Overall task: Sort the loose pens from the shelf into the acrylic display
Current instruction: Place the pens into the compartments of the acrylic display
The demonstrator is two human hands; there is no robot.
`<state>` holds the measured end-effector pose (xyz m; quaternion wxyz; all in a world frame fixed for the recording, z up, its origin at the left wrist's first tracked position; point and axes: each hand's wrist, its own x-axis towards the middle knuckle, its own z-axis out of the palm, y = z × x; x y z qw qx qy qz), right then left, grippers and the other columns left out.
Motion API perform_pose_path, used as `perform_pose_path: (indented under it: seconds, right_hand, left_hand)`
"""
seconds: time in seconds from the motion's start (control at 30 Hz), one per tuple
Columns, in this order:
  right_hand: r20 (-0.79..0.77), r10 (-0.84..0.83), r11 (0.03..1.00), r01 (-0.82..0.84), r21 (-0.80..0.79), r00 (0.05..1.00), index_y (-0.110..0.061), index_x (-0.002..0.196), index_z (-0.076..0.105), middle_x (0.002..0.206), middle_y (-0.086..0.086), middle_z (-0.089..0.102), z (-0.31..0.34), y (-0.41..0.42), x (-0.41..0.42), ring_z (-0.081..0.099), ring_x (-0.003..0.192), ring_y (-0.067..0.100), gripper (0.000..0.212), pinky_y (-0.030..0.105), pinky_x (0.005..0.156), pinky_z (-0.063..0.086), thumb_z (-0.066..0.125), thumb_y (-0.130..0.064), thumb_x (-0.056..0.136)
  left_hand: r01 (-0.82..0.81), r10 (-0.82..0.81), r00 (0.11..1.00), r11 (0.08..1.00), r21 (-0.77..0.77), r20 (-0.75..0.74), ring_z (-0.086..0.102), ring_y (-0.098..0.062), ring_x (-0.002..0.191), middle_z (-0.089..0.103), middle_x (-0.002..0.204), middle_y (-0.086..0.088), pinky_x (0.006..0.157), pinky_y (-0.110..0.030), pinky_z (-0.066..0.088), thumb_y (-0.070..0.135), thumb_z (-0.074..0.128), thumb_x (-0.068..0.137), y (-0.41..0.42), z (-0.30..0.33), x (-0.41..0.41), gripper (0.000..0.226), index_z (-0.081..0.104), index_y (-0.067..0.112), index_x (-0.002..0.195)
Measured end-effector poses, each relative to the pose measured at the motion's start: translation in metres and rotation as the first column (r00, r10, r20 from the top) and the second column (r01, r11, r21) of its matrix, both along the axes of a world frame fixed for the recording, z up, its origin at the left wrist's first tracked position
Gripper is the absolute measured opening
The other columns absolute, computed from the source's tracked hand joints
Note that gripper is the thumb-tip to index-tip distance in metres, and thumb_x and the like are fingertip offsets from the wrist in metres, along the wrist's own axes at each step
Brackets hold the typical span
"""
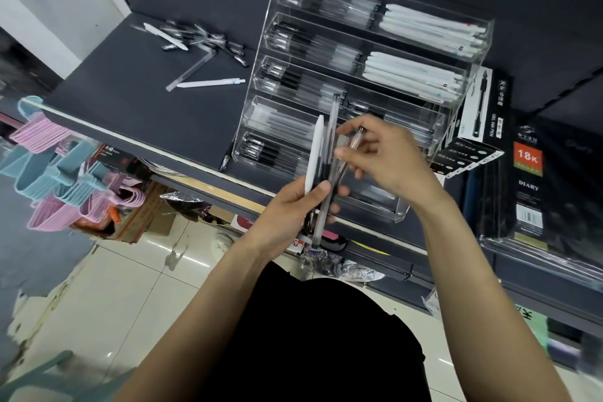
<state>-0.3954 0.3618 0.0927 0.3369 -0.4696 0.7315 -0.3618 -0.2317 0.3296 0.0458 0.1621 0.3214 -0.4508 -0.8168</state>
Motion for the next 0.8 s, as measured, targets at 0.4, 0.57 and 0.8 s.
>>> perform_pose_path:
  seconds: [0.4, 0.57, 0.8]
  right_hand:
    - [0.287, 0.118, 0.983, -0.153, 0.104, 0.951, -0.023, 0.089, 0.066, 0.081, -0.006, 0.060, 0.009, -0.021, -0.007, 0.054, 0.073, 0.005, 0.010, 0.018, 0.069, 0.042, 0.070, -0.023, 0.081]
    - [0.300, -0.114, 0.978, 0.161, -0.135, 0.947, -0.020, 0.089, 0.064, 0.084, -0.008, 0.062, 0.020, -0.022, -0.018, 0.054, 0.072, 0.000, 0.006, 0.013, 0.063, 0.041, 0.064, -0.015, 0.087]
    - [0.672, -0.242, 0.783, 0.550, -0.291, 0.700, -0.009, 0.089, 0.055, 0.087, 0.008, 0.064, 0.016, 0.016, 0.007, 0.068, 0.083, 0.017, 0.013, 0.024, 0.082, 0.052, 0.057, 0.004, 0.087]
  left_hand:
    - [0.088, -0.028, 0.969, 0.967, 0.238, -0.244, 0.053, -0.009, 0.069, 0.054, 0.080, 0.004, 0.059, -0.022, 0.049, 0.020, 0.046, 0.095, 0.001, -0.002, 0.013, 0.033, 0.055, 0.007, 0.125]
    - [-0.089, 0.141, 0.970, 0.965, 0.248, -0.198, 0.049, -0.008, 0.067, 0.056, 0.077, 0.004, 0.053, -0.019, 0.044, 0.020, 0.045, 0.092, 0.002, -0.005, 0.015, 0.030, 0.057, 0.006, 0.115]
    - [-0.380, 0.474, 0.855, 0.848, 0.369, -0.209, 0.064, -0.013, 0.080, 0.067, 0.093, 0.000, 0.077, -0.030, 0.057, 0.011, 0.037, 0.100, -0.014, -0.002, 0.019, 0.023, 0.057, 0.011, 0.111]
